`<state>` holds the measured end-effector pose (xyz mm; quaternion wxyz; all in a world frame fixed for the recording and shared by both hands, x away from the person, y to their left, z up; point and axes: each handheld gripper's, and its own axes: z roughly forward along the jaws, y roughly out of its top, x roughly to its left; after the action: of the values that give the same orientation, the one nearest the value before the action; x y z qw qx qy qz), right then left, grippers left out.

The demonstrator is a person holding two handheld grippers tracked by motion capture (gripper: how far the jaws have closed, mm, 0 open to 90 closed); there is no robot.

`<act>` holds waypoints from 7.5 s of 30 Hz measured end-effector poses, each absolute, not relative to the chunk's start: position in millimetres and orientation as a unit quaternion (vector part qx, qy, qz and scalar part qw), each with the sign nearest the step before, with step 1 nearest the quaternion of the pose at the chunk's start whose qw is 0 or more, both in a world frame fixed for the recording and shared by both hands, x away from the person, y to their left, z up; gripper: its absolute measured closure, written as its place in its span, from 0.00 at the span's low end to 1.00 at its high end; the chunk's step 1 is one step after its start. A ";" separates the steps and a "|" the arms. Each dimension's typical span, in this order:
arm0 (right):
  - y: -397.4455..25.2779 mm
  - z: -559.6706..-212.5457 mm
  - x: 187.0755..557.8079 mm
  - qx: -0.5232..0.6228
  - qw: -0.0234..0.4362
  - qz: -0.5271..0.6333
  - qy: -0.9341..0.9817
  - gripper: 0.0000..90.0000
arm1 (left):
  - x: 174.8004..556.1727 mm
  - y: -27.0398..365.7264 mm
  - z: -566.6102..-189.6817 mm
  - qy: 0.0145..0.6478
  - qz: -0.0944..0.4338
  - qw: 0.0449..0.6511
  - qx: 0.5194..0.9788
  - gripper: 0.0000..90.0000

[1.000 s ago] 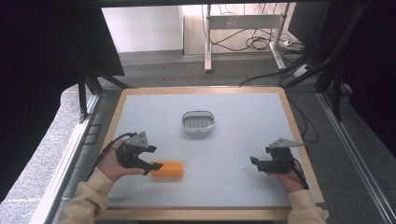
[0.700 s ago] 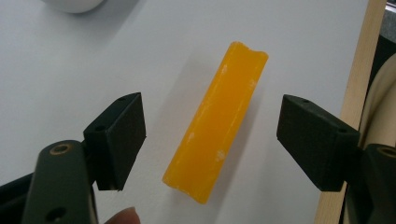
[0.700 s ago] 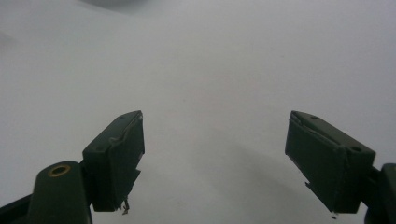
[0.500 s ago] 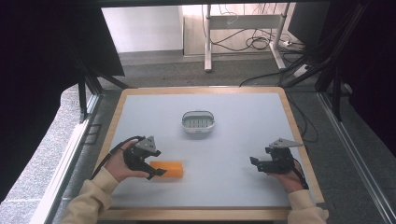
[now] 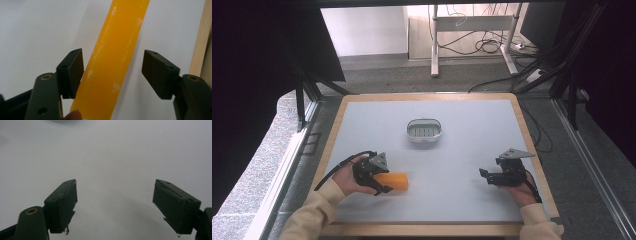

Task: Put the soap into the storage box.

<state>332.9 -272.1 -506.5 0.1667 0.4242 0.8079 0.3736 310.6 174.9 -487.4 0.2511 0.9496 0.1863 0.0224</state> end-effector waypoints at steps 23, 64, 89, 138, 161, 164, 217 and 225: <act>-272.3 -507.8 333.7 0.426 0.171 0.368 0.809 0.22 | 320.0 174.0 -491.7 0.186 -0.003 0.221 0.957 0.63; -271.5 -506.5 333.8 0.428 0.175 0.370 0.806 0.22 | 339.7 172.3 -448.4 0.156 0.032 0.252 0.954 0.69; -271.9 -503.3 331.8 0.426 0.176 0.380 0.802 0.22 | 369.5 158.8 -418.0 0.143 0.051 0.266 0.952 0.69; -268.6 -493.1 328.2 0.415 0.176 0.395 0.800 0.23 | 431.5 136.7 -401.8 0.141 0.070 0.267 0.951 0.69; -265.4 -493.0 326.2 0.412 0.174 0.397 0.802 0.23 | 460.1 129.3 -402.8 0.136 0.062 0.265 0.953 0.69; -265.6 -492.8 326.1 0.413 0.173 0.397 0.801 0.23 | 462.0 126.3 -403.6 0.133 0.062 0.259 0.955 0.69; -266.1 -493.0 326.3 0.414 0.176 0.394 0.801 0.23 | 509.6 86.4 -439.2 0.109 0.034 0.261 0.959 0.69; -266.2 -493.3 326.4 0.414 0.176 0.394 0.802 0.23 | 511.8 88.9 -443.7 0.112 0.032 0.268 0.956 0.69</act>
<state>326.4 -266.2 -493.3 0.1765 0.4137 0.8017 0.3938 511.8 88.9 -443.7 0.2683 0.9563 0.1120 0.0320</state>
